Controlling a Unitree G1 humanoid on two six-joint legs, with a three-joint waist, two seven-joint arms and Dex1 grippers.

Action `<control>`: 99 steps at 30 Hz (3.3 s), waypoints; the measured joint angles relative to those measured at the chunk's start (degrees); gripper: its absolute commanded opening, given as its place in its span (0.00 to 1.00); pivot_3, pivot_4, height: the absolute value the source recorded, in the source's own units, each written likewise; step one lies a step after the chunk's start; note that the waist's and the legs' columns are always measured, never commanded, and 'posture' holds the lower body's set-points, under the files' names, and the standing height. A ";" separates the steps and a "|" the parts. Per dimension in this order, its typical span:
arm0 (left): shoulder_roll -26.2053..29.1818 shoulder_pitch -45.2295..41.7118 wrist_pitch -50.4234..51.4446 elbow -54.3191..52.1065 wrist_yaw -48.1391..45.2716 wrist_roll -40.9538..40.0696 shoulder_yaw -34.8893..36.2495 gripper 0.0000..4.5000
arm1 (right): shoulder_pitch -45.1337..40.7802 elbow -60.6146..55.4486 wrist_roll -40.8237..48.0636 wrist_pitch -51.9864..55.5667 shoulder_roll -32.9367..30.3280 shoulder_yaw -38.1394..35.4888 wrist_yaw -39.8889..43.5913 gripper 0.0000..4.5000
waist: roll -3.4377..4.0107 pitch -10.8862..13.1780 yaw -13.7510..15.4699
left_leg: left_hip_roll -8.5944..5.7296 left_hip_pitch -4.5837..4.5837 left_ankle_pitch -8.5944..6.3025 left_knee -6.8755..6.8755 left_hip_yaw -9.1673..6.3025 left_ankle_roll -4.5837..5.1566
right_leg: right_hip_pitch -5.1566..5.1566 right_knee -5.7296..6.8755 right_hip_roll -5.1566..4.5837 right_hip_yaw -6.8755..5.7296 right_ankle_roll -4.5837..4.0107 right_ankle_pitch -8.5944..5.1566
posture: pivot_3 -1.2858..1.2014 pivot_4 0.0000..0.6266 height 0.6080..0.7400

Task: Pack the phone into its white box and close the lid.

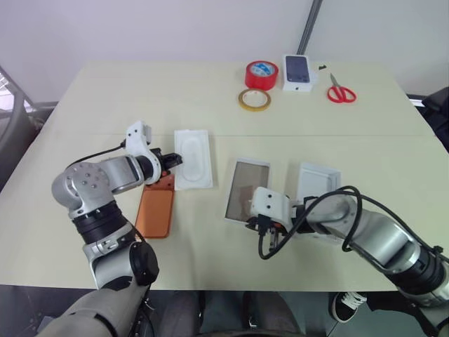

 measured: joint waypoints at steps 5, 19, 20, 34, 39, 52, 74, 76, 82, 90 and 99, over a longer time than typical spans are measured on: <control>0.01 0.00 0.00 -0.14 -0.54 -0.81 0.50 0.00 | -0.07 0.58 -3.68 -5.59 -0.75 1.82 2.12 0.01 | 0.00 0.00 0.00 | 0.00 0.00 0.00 0.00 0.00 0.00 | 0.00 0.00 0.00 0.00 0.00 0.00 | 0.52 0.24 1.00; 1.41 -0.64 0.00 -1.65 0.51 -8.84 -0.48 0.00 | -5.55 10.59 -13.09 -17.60 6.97 6.67 9.66 0.30 | -0.01 0.00 0.07 | -0.01 0.00 0.01 0.02 0.00 -0.03 | -0.01 0.02 -0.06 -0.01 0.00 0.00 | 0.52 0.24 1.00; 1.10 -0.15 0.00 -1.96 1.10 -9.53 -0.64 0.00 | -5.52 10.55 -12.83 -17.08 6.95 5.94 9.96 0.42 | -0.01 0.00 0.07 | -0.01 0.00 0.01 0.03 0.00 -0.03 | -0.01 0.02 -0.06 -0.02 0.00 0.00 | 0.52 0.24 1.00; -5.27 8.71 0.00 -8.01 15.00 -22.30 -8.46 0.00 | 1.57 7.67 -8.35 -12.27 -0.98 -13.31 9.09 0.77 | -0.02 0.00 -0.17 | 0.01 0.00 0.00 0.01 0.00 -0.01 | 0.01 0.01 0.00 0.01 0.00 0.00 | 0.52 0.24 1.00; -5.52 9.77 0.00 -8.07 19.57 -26.99 -9.56 0.31 | 1.39 9.15 -8.79 -13.34 -0.50 -13.30 8.11 0.78 | -0.03 0.00 0.04 | 0.00 0.00 0.00 0.03 0.01 -0.02 | 0.02 0.01 -0.01 0.01 0.00 0.00 | 0.52 0.24 1.00; 3.45 8.46 -0.35 -8.08 20.59 -35.66 -8.62 0.91 | -3.20 12.74 -9.17 -14.66 5.71 -13.27 5.18 0.02 | -0.02 0.00 -0.15 | 0.01 0.01 0.02 0.01 0.00 -0.04 | 0.00 0.02 0.02 0.01 0.00 0.00 | 0.52 0.24 1.00; 37.36 36.14 -53.66 -15.61 -38.22 0.78 -29.40 0.91 | -17.11 39.77 -20.21 -11.94 32.07 -1.63 -10.59 0.01 | 0.00 0.00 -0.47 | -0.02 0.00 0.01 -0.59 0.13 0.02 | -0.37 0.01 -0.06 0.11 -0.05 -0.01 | 0.52 0.24 1.00; 37.49 37.18 -54.60 -15.86 -39.14 1.53 -29.09 0.91 | -17.10 40.18 -20.72 -11.82 31.81 -1.50 -10.31 0.01 | 0.00 0.01 -0.49 | -0.02 0.00 -0.01 -0.59 0.12 0.04 | -0.37 0.03 -0.07 0.11 -0.05 -0.01 | 0.52 0.24 1.00; 37.40 38.04 -55.33 -15.93 -39.61 2.68 -28.55 0.91 | -16.45 37.63 -22.20 -10.87 29.53 -0.32 -8.15 0.01 | 0.00 0.00 -0.54 | -0.01 0.00 -0.06 -0.59 0.12 0.13 | -0.38 0.05 -0.07 0.11 -0.06 -0.01 | 0.52 0.24 1.00; 33.59 35.71 -49.33 -12.96 -34.48 0.17 -23.08 0.96 | -14.29 30.22 -19.75 -10.39 30.23 -2.93 -6.90 0.00 | 0.00 0.00 -0.61 | 0.01 0.00 -0.06 -0.59 0.11 0.13 | -0.42 0.12 -0.05 0.10 -0.05 -0.01 | 0.52 0.24 1.00; 35.21 35.24 -28.02 -10.61 -27.14 -6.51 -12.66 0.96 | -14.24 22.77 -16.86 -8.90 32.29 1.64 -3.61 0.00 | -0.02 -0.01 -1.08 | 0.02 0.00 -0.07 -0.60 0.09 0.14 | -0.46 0.15 -0.04 0.10 -0.05 -0.01 | 0.52 0.24 1.00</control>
